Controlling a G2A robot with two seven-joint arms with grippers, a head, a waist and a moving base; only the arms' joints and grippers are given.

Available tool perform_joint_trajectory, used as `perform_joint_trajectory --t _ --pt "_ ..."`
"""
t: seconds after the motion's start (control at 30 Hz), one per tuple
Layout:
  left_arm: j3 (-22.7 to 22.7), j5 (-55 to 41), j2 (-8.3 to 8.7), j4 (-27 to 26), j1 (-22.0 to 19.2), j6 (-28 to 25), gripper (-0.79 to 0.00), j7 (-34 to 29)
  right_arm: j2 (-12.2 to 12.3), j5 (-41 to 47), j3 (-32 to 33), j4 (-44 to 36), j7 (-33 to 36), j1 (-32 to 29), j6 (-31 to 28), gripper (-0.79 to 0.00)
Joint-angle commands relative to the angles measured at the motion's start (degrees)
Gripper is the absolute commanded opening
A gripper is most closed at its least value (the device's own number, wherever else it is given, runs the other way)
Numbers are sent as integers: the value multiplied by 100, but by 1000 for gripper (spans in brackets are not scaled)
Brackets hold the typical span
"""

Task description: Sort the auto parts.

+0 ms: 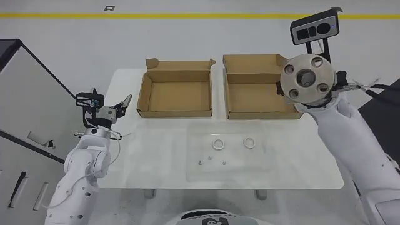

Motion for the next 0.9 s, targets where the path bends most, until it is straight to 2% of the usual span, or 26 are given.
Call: perform_joint_trajectory --t 0.0,0.2,0.37,0.6,0.87 --pt "0 0 0 0 0 0 0 0 -10 -205 61 -33 -91 -34 59 -785" --pt "0 0 0 0 0 0 0 0 -77 -153 150 -129 -128 -168 185 -785" --pt "0 0 0 0 0 0 0 0 -189 635 117 -131 133 -295 221 -785" --pt "0 0 0 0 0 0 0 0 -333 1285 91 -104 361 -393 410 -785" --pt "0 0 0 0 0 0 0 0 -348 1344 89 -95 391 -397 429 -785"
